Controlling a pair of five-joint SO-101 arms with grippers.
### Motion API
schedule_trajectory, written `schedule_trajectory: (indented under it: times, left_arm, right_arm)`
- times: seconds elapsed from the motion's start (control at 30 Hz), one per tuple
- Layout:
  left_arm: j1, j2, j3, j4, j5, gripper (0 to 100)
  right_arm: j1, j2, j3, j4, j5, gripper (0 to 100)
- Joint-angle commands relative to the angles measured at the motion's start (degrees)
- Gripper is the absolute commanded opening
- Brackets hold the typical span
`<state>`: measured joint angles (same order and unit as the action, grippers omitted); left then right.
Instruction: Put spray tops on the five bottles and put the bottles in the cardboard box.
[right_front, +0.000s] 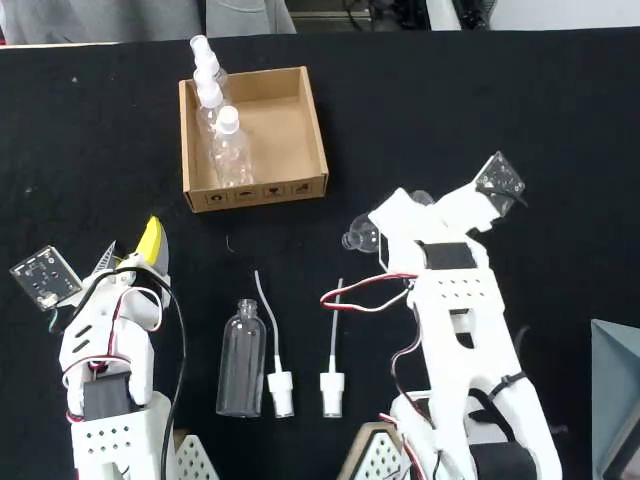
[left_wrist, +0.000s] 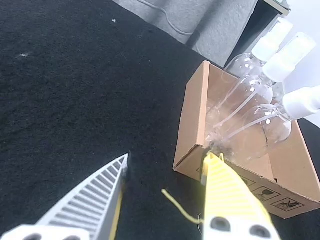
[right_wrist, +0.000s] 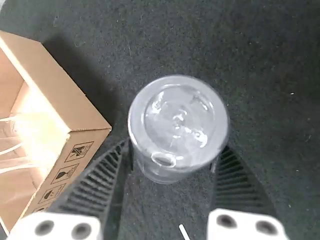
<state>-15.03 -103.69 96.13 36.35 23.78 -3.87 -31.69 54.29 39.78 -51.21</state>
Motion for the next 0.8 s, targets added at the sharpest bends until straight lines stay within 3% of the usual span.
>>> schedule_trajectory:
  times: [0.0,0.3,0.57,0.77]
  left_arm:
    - [-0.31,-0.53,1.36,0.09,-0.35,22]
    - [-0.31,-0.53,1.36,0.09,-0.35,22]
    - [-0.31,-0.53,1.36,0.09,-0.35,22]
    - [-0.31,-0.53,1.36,0.09,-0.35,22]
  right_arm:
    - [-0.7,-2.59,-0.75,0.26,1.49,19.9]
    - [-0.62,-2.68,-0.75,0.44,1.76,20.2]
    - [1.93,-2.86,0.57,0.62,1.14,44.7]
    - [2.11,-3.03,0.75,0.7,1.67,47.7]
